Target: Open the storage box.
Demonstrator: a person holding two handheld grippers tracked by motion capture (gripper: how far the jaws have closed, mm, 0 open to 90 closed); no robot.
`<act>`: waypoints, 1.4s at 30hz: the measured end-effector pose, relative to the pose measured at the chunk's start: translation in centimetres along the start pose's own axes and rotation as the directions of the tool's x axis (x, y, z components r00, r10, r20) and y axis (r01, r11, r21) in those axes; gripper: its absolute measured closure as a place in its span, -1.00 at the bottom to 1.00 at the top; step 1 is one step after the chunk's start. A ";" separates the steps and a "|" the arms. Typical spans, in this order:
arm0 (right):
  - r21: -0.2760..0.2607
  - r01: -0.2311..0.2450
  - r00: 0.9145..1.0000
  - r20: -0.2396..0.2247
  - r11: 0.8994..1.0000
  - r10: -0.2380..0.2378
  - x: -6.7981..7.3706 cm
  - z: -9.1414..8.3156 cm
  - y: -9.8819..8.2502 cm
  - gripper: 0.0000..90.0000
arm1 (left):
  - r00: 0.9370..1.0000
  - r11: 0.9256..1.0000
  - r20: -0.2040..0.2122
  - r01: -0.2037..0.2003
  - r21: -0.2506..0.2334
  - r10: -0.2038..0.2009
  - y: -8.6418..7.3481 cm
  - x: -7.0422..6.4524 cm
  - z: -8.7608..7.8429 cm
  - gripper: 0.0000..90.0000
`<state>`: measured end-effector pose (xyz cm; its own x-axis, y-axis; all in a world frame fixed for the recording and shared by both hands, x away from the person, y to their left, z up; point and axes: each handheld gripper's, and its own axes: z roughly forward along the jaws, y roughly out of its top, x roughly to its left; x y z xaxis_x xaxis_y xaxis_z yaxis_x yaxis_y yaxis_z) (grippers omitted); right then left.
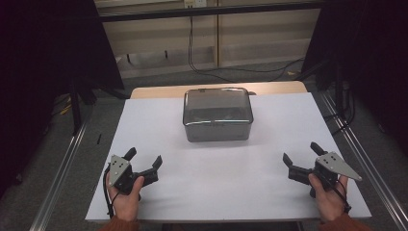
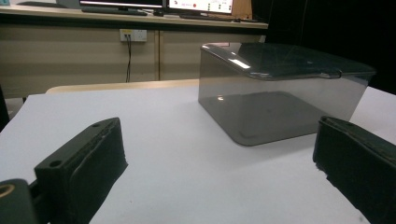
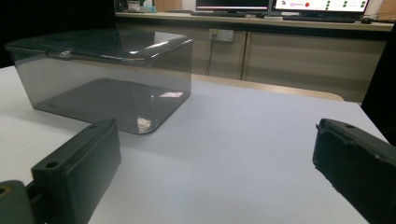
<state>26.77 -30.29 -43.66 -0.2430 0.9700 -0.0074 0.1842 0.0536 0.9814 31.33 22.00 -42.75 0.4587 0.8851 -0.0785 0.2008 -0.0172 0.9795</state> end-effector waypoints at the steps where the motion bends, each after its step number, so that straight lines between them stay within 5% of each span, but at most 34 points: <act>1: 0.003 -0.002 1.000 -0.004 1.000 0.002 0.0 0.0 0.0 -0.98 | 1.000 1.000 0.000 0.000 0.000 0.000 0.0 0.0 0.0 -0.95; 42: 0.052 -0.013 0.989 -0.149 0.999 0.020 2.9 2.7 0.5 -1.00 | 1.000 1.000 0.017 0.010 0.020 -0.011 -0.1 -0.1 0.3 -0.93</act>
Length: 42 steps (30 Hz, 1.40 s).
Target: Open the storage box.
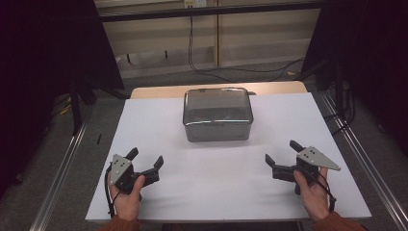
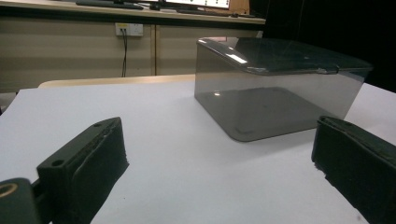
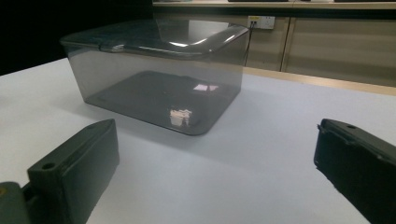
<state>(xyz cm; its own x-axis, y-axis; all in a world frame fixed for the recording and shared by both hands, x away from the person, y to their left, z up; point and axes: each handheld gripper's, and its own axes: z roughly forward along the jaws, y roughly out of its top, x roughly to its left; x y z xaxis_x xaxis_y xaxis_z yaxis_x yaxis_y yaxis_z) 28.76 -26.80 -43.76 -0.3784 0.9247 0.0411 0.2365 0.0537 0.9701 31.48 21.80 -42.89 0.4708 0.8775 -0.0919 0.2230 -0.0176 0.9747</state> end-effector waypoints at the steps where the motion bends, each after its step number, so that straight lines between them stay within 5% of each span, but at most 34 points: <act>1: -0.001 -0.004 1.000 -0.010 1.000 0.004 0.2 0.2 0.1 -1.00 | 1.000 1.000 0.000 0.000 0.000 0.000 0.0 0.0 0.0 -0.93; 7: 0.000 -0.024 0.998 -0.058 1.000 0.024 0.9 1.2 0.6 -1.00 | 1.000 1.000 0.001 -0.006 -0.009 0.006 0.1 -0.1 -0.1 -0.93; 17: -0.015 -0.020 0.997 -0.071 1.000 0.019 1.8 2.5 1.4 -0.99 | 1.000 1.000 0.003 -0.010 -0.001 0.010 0.0 -0.1 0.0 -0.93; 42: -0.048 0.048 0.984 -0.171 0.998 -0.055 4.0 6.5 4.0 -1.00 | 1.000 1.000 0.009 -0.007 0.006 0.007 0.0 0.0 0.2 -0.93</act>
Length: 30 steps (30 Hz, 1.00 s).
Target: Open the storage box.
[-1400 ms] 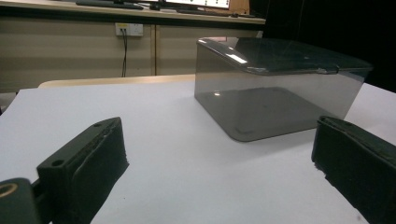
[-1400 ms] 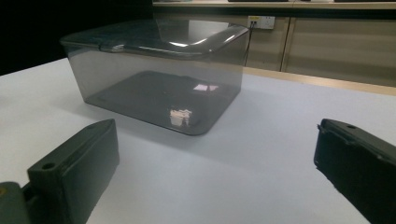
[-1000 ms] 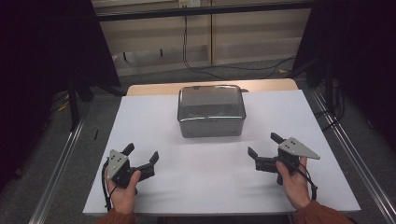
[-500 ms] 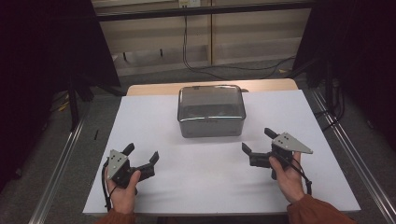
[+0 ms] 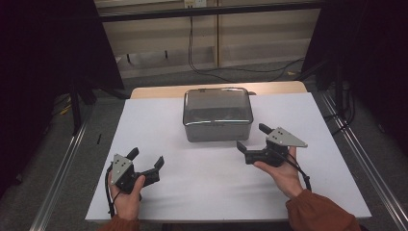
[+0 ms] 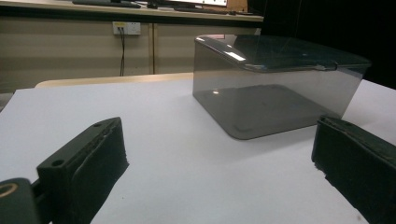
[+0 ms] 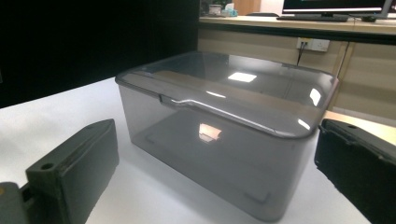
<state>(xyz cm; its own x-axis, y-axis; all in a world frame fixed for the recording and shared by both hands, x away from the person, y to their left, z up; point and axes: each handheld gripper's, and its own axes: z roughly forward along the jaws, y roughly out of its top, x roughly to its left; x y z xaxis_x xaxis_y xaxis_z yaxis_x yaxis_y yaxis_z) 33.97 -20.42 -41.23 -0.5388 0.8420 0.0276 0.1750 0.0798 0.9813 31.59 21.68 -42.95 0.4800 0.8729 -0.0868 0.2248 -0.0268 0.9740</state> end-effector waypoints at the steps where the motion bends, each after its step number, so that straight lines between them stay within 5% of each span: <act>1: 0.003 0.011 1.000 -0.002 1.000 -0.011 0.1 0.3 0.1 -1.00 | 1.000 1.000 0.001 0.001 0.000 -0.001 0.0 0.0 0.0 -0.93; 9: 0.005 0.038 0.999 -0.024 0.999 -0.037 0.4 1.9 0.9 -0.99 | 1.000 1.000 -0.002 -0.012 0.007 0.012 0.0 0.0 0.0 -0.93; 21: 0.048 0.146 0.989 -0.010 0.988 -0.145 0.3 4.3 1.4 -0.93 | 1.000 1.000 -0.003 -0.020 0.014 0.020 -0.1 0.1 0.1 -0.93; 24: 0.044 0.205 0.979 -0.001 0.978 -0.205 0.6 4.7 1.6 -0.89 | 1.000 1.000 -0.004 -0.021 0.015 0.021 -0.1 0.1 0.2 -0.93; 28: 0.033 0.309 0.951 0.009 0.951 -0.309 1.4 5.2 2.0 -0.86 | 1.000 1.000 -0.001 -0.022 0.018 0.022 -0.1 0.1 0.2 -0.93; 30: 0.037 0.329 0.944 0.008 0.944 -0.329 1.7 5.4 2.1 -0.84 | 1.000 1.000 -0.001 -0.021 0.017 0.021 -0.1 0.1 0.2 -0.93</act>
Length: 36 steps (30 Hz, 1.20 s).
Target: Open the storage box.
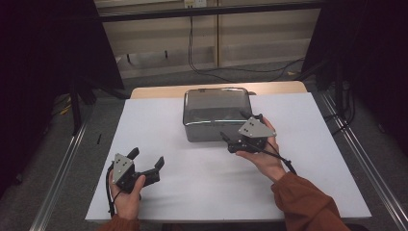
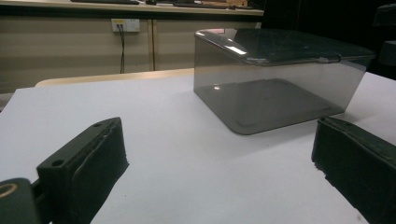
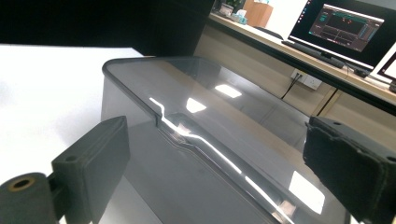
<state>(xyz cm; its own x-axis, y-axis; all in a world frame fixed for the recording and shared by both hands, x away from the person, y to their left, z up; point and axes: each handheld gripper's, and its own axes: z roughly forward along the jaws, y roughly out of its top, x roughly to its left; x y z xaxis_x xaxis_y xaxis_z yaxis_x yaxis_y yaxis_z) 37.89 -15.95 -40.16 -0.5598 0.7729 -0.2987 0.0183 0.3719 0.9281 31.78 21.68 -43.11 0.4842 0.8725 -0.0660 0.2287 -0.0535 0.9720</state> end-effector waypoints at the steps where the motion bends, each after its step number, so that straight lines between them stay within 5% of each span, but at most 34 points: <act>1: 0.000 0.000 1.000 0.000 1.000 0.000 0.0 0.0 0.0 -0.84 | 1.000 1.000 0.000 0.000 0.000 0.000 0.0 0.0 0.0 -0.93; 3: 0.013 0.066 0.998 0.009 0.998 -0.066 0.4 0.4 0.1 -0.81 | 1.000 1.000 -0.002 -0.001 0.001 0.001 0.0 0.1 0.0 -0.93; 9: 0.037 0.161 0.986 0.023 0.986 -0.162 0.9 0.8 0.1 -0.71 | 1.000 1.000 0.001 0.002 0.007 -0.002 0.0 0.1 0.0 -0.93; 15: 0.063 0.293 0.954 0.041 0.954 -0.296 1.4 1.1 0.3 -0.59 | 1.000 1.000 0.001 0.002 0.005 -0.002 0.0 0.1 0.0 -0.93; 18: 0.070 0.361 0.930 0.041 0.930 -0.364 1.7 1.2 0.4 -0.49 | 1.000 1.000 -0.001 0.003 0.005 -0.003 0.0 0.1 0.0 -0.93; 19: 0.070 0.361 0.930 0.041 0.930 -0.364 1.7 1.2 0.4 -0.49 | 1.000 1.000 -0.001 0.003 0.005 -0.003 0.0 0.1 0.0 -0.93; 20: 0.085 0.404 0.912 0.043 0.911 -0.408 1.9 1.4 0.4 -0.44 | 1.000 1.000 -0.001 0.003 0.005 -0.003 0.0 0.1 0.0 -0.93; 22: 0.094 0.440 0.894 0.043 0.893 -0.445 2.1 1.5 0.4 -0.40 | 1.000 1.000 -0.002 0.003 0.006 -0.003 0.0 0.1 0.0 -0.93; 23: 0.094 0.440 0.894 0.043 0.893 -0.445 2.1 1.5 0.4 -0.40 | 1.000 1.000 -0.002 0.003 0.006 -0.003 0.0 0.1 0.0 -0.93; 25: 0.118 0.503 0.857 0.054 0.856 -0.512 2.6 1.7 0.4 -0.27 | 1.000 1.000 -0.002 0.003 0.004 -0.003 0.0 0.2 0.0 -0.93; 28: 0.145 0.538 0.833 0.063 0.831 -0.550 2.9 1.8 0.4 -0.18 | 1.000 1.000 -0.004 0.005 0.004 -0.005 0.0 0.2 0.0 -0.94; 29: 0.145 0.538 0.833 0.063 0.831 -0.550 2.9 1.8 0.4 -0.18 | 1.000 1.000 -0.004 0.005 0.004 -0.005 0.0 0.2 0.0 -0.94; 32: 0.164 0.599 0.786 0.069 0.784 -0.615 3.3 1.9 0.2 -0.05 | 1.000 1.000 -0.008 0.003 0.009 -0.003 0.0 0.2 0.0 -0.94; 33: 0.164 0.599 0.786 0.069 0.784 -0.615 3.3 1.9 0.2 -0.05 | 1.000 1.000 -0.008 0.003 0.009 -0.003 0.0 0.2 0.0 -0.94; 34: 0.172 0.624 0.764 0.069 0.762 -0.641 3.5 1.9 0.2 0.01 | 1.000 1.000 -0.009 0.005 0.009 -0.005 -0.1 0.2 0.0 -0.94; 36: 0.175 0.647 0.744 0.067 0.742 -0.665 3.7 2.0 0.2 0.06 | 1.000 1.000 -0.007 0.002 0.012 -0.002 -0.1 0.2 0.0 -0.94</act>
<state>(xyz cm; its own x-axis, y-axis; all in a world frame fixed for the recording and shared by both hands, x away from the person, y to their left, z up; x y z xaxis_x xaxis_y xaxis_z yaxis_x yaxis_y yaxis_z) 37.46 -12.03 -41.55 -0.3732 0.3621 -0.8541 -0.2038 0.8662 0.4563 31.91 21.87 -43.19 0.4776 0.8761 -0.0666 0.2404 -0.0574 0.9690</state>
